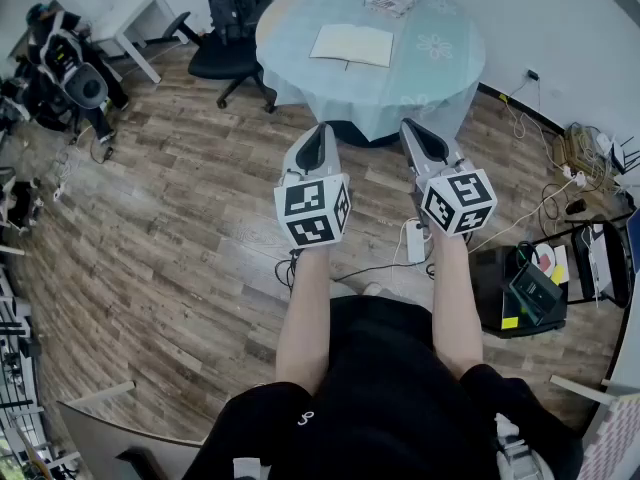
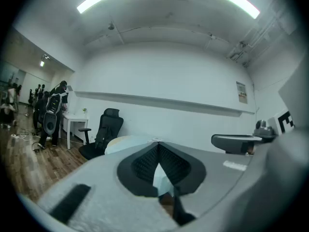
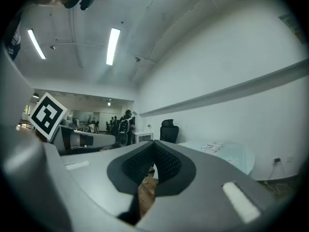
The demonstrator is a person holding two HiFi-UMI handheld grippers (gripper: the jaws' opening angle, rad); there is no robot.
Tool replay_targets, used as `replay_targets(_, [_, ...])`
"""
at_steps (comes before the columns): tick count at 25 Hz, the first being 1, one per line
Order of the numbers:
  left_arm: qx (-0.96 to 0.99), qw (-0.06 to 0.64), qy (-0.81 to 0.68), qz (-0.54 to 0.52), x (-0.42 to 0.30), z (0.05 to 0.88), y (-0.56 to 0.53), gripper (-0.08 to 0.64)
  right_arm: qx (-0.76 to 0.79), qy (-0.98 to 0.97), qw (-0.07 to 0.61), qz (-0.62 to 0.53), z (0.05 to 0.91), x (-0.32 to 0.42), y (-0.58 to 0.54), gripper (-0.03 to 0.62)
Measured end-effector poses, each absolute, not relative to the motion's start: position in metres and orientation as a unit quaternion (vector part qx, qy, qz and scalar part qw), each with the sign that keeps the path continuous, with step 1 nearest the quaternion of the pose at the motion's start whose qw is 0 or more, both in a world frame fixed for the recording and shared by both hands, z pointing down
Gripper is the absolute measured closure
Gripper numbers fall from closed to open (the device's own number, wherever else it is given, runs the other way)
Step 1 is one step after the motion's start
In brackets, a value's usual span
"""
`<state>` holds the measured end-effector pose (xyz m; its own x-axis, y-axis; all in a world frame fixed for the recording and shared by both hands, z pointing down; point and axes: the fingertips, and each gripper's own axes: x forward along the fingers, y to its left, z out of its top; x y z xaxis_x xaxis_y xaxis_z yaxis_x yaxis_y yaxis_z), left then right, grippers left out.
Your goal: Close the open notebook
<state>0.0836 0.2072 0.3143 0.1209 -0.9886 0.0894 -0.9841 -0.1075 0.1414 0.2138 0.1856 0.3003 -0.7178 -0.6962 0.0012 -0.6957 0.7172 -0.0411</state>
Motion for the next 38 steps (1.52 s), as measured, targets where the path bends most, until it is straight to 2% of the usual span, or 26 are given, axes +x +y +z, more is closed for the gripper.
replay_targets(15, [0.737,0.092,-0.669,-0.032,0.114,0.319,0.171,0.566,-0.382,0.922,0.041,-0.045,0.299,0.269,0.132,0.586])
replay_targets(20, [0.692,0.097,-0.715,-0.037,0.064,0.316,0.168,0.566,-0.367,0.927,0.055,-0.058,0.298,0.262,0.114,0.586])
replay_targets(24, [0.682,0.092,-0.725,-0.041,0.052,0.313,0.159,0.566,-0.339,0.938,0.053,-0.051,0.299,0.24,0.108,0.586])
replay_targets(31, [0.711,0.111,-0.694,-0.03,0.061,0.342,0.083,0.566,-0.353,0.934,0.035,-0.052,0.319,0.229,0.053,0.586])
replay_targets(38, [0.735,0.121,-0.667,-0.001,0.049,0.366,-0.029,0.566,-0.399,0.912,0.057,-0.078,0.329,0.223,-0.056,0.586])
